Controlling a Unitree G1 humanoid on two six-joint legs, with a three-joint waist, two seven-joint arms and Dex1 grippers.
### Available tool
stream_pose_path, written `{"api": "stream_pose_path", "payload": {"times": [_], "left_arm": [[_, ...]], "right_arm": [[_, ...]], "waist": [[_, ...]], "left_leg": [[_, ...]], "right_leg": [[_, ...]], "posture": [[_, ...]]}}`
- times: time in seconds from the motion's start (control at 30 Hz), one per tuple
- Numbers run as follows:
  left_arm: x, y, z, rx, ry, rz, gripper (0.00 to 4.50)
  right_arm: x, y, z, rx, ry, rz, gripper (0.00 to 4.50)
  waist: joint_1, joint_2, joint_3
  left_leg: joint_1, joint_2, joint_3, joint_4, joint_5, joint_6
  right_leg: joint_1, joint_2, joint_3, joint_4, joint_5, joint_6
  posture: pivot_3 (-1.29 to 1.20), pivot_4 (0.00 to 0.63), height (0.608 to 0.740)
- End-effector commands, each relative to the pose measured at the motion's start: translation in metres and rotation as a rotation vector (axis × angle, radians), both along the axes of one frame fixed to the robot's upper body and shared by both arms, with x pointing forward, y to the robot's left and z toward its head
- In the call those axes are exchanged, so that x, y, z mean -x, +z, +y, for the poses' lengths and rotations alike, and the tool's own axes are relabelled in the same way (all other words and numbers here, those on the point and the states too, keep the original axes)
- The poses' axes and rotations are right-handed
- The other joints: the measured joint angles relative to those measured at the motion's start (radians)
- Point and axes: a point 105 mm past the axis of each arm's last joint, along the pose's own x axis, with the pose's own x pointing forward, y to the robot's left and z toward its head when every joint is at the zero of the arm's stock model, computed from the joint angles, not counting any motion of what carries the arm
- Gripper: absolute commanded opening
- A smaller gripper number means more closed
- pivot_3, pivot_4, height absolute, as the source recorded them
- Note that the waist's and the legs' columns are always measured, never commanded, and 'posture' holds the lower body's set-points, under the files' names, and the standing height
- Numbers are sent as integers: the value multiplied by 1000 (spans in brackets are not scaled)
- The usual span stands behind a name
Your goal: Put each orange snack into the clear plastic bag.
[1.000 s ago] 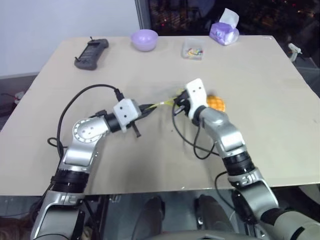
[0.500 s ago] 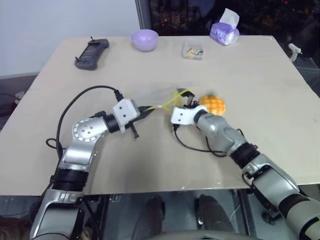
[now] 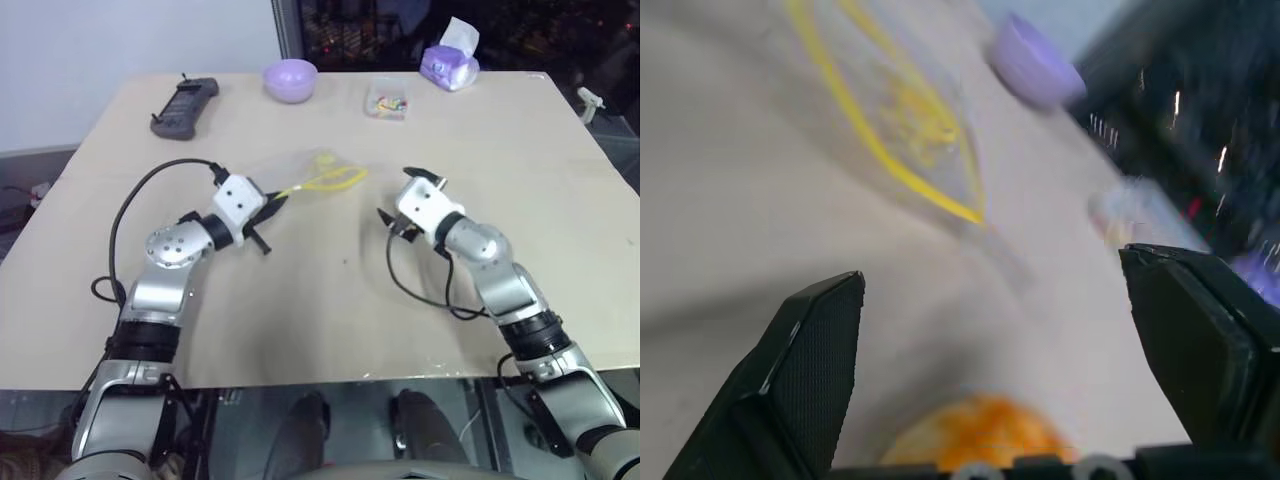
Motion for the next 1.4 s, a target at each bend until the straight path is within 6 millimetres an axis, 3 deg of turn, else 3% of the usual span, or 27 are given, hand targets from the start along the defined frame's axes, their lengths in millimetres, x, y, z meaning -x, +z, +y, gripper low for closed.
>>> {"api": "stream_pose_path", "payload": {"times": [0.03,0.13,0.27,0.33,0.37,0.4,0.5,0.6,0.67,0.83,1.07,1.4], "left_arm": [[-1,15,0,22,7,-53,0],[-1,15,-2,25,4,-54,0],[0,17,-6,44,-8,-52,0],[1,18,-7,54,-15,-48,0],[2,19,-8,61,-22,-47,0],[3,20,-9,68,-29,-47,0],[4,23,-10,82,-42,-48,0],[4,25,-11,91,-48,-51,0],[4,26,-12,91,-48,-51,0],[3,25,-16,72,-68,-59,0],[9,25,-31,24,-138,-91,0],[28,17,-49,-110,-289,-129,0]], "right_arm": [[-3,-7,-33,-165,-175,121,4442],[-2,-29,-43,-227,-258,227,4442],[-4,-80,-61,-248,-399,388,4442],[-3,-85,-60,-275,-399,412,4442],[-3,-85,-58,-295,-393,420,3925],[-3,-85,-56,-304,-387,421,3772],[-5,-77,-56,-309,-381,389,2501],[-5,-52,-55,-292,-323,287,1455],[-3,-40,-51,-288,-282,246,1455],[20,2,-15,-340,-32,203,1455],[34,17,14,-336,119,240,1455],[27,27,38,-338,209,263,1455]], "waist": [[3,0,0],[7,0,0],[5,-1,-1],[7,-2,-2],[9,-3,-3],[11,-3,-3],[19,-3,-3],[25,-3,-2],[25,-2,-2],[20,-1,-1],[24,-1,-1],[23,-1,-1]], "left_leg": [[0,0,0,0,0,0],[0,0,0,0,0,0],[1,0,0,0,0,0],[3,0,0,0,0,0],[5,0,-1,0,0,0],[8,0,-1,0,0,0],[20,0,-1,-2,-1,1],[23,1,-2,-4,-1,2],[22,1,-2,-5,-1,2],[17,1,-2,-7,-1,2],[16,1,-1,-9,-1,2],[16,1,-1,-9,-1,2]], "right_leg": [[0,0,0,0,0,0],[0,0,0,0,0,0],[1,0,0,0,0,0],[3,0,0,0,0,0],[6,0,-1,0,0,0],[9,0,-1,-1,0,0],[22,0,-2,-4,0,0],[26,0,-3,-8,0,0],[26,0,-3,-11,0,0],[21,0,-3,-13,0,0],[20,0,-3,-14,0,0],[20,0,-3,-14,0,0]], "posture": [[0,150,718],[0,150,718],[0,150,718],[0,150,718],[0,150,718],[0,150,718],[0,150,718],[0,150,718],[0,150,718],[0,150,718],[0,150,718],[0,150,718]]}}
